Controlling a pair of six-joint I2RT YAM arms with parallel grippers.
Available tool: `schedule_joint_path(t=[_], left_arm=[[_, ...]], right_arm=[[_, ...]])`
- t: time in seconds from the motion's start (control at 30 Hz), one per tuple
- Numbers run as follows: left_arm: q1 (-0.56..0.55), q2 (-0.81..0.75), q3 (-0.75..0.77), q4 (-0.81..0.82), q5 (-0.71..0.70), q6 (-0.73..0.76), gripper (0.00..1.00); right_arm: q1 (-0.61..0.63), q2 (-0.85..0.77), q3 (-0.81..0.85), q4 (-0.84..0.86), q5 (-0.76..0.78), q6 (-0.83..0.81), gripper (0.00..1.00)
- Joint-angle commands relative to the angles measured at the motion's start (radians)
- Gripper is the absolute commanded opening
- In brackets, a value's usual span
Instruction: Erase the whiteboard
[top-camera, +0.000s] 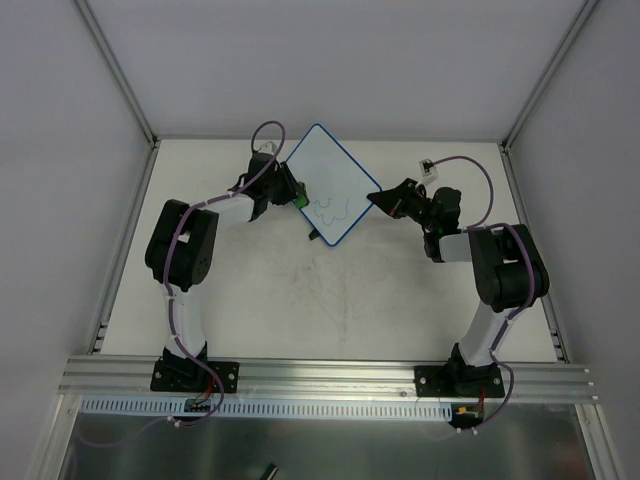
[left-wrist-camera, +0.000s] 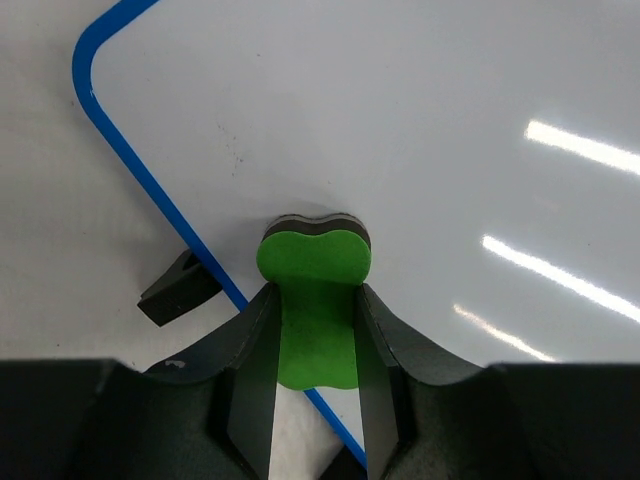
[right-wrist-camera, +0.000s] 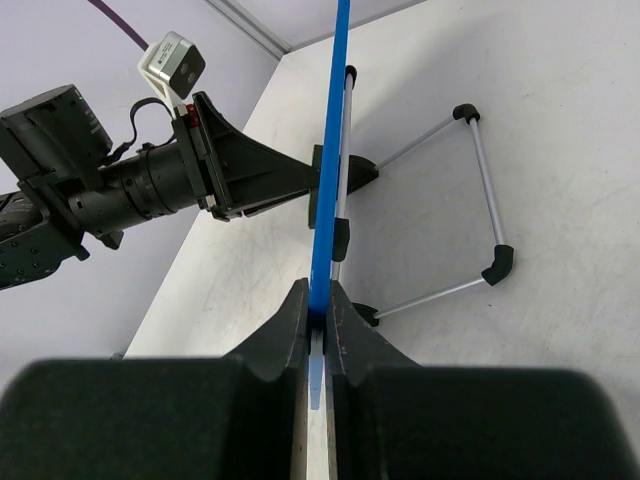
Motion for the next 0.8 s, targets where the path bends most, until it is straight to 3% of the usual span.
schedule_joint_path(t=[0.0,0.33,0.77], left_arm=[[-0.073,-0.021,-0.05,-0.057,0.04,0.017,0.0],[-0.214,-0.064,-0.016,-0.003,-0.021,0.161,0.0],[-0.317,-0.063,0.042,0.017,0.054,0.326,0.0]], right_arm=[[0.022,0.008,0.026,0.051,-0.05,-0.056,0.0],[0.021,0.005,0.027,0.051,-0.05,-0.056,0.0],[0.021,0.006,0.027,0.053,-0.052,-0.054,0.0]])
